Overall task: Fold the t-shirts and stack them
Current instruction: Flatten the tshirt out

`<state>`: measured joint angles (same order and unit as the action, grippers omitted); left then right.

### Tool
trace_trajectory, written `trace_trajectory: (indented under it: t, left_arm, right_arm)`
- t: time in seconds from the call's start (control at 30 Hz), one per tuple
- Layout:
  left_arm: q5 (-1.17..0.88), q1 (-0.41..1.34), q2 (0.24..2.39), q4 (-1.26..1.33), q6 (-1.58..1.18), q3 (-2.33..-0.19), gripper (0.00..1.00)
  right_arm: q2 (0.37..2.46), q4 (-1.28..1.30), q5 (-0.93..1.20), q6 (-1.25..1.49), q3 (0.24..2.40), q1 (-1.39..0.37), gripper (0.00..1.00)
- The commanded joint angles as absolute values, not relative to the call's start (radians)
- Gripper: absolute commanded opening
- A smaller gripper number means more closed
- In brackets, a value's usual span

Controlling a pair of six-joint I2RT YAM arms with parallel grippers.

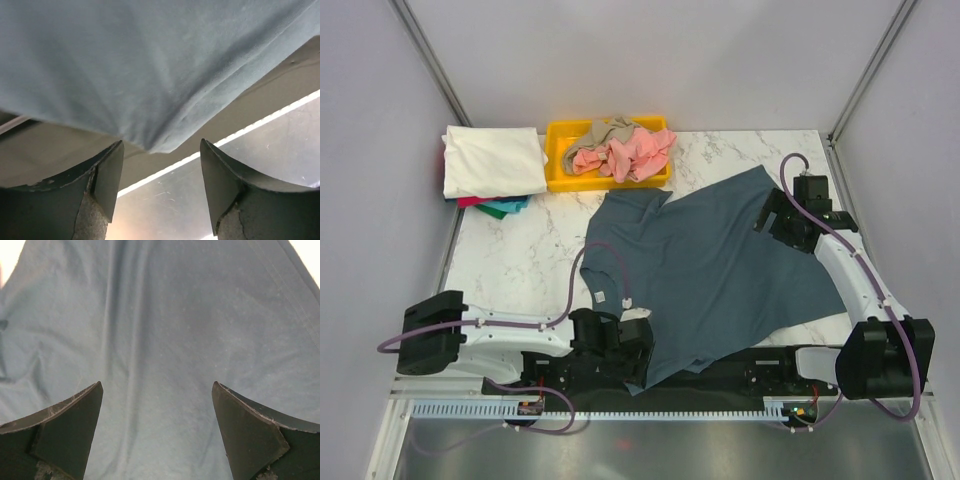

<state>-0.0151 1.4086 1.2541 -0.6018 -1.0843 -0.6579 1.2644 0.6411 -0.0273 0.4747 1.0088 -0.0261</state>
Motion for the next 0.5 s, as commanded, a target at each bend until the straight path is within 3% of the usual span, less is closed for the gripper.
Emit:
trace_trajectory:
  t: [0.0,0.07,0.13,0.17,0.2,0.23,0.33,0.47]
  left_arm:
    - [-0.097,1.417,1.313,-0.506,-1.106,-0.637,0.7]
    - [-0.098,1.419,1.341,-0.476,-1.095,-0.635,0.69]
    - [-0.095,1.419,1.361,-0.463,-1.088,-0.638,0.56]
    - [-0.075,1.419,1.368,-0.466,-1.074,-0.653,0.38]
    - [-0.058,1.42,1.352,-0.466,-1.074,-0.658,0.08]
    - [-0.045,1.42,1.329,-0.466,-1.08,-0.66,0.02]
    - [0.075,1.407,1.246,-0.624,-1.043,-0.768,0.02]
    - [0.227,1.312,1.259,-0.902,-0.858,-1.11,0.02]
  right_arm:
    - [1.25,0.621,-0.023,0.472,0.989,-0.026,0.98]
    - [1.255,0.612,-0.022,0.472,0.983,-0.028,0.98]
    - [1.265,0.611,-0.025,0.468,0.983,-0.026,0.98]
    - [1.272,0.609,-0.023,0.465,0.985,-0.028,0.98]
    - [1.276,0.609,-0.029,0.462,0.985,-0.026,0.98]
    - [1.279,0.609,-0.034,0.457,0.986,-0.026,0.98]
    - [1.285,0.611,-0.051,0.448,0.989,-0.026,0.98]
    - [1.31,0.603,-0.054,0.445,1.006,-0.026,0.98]
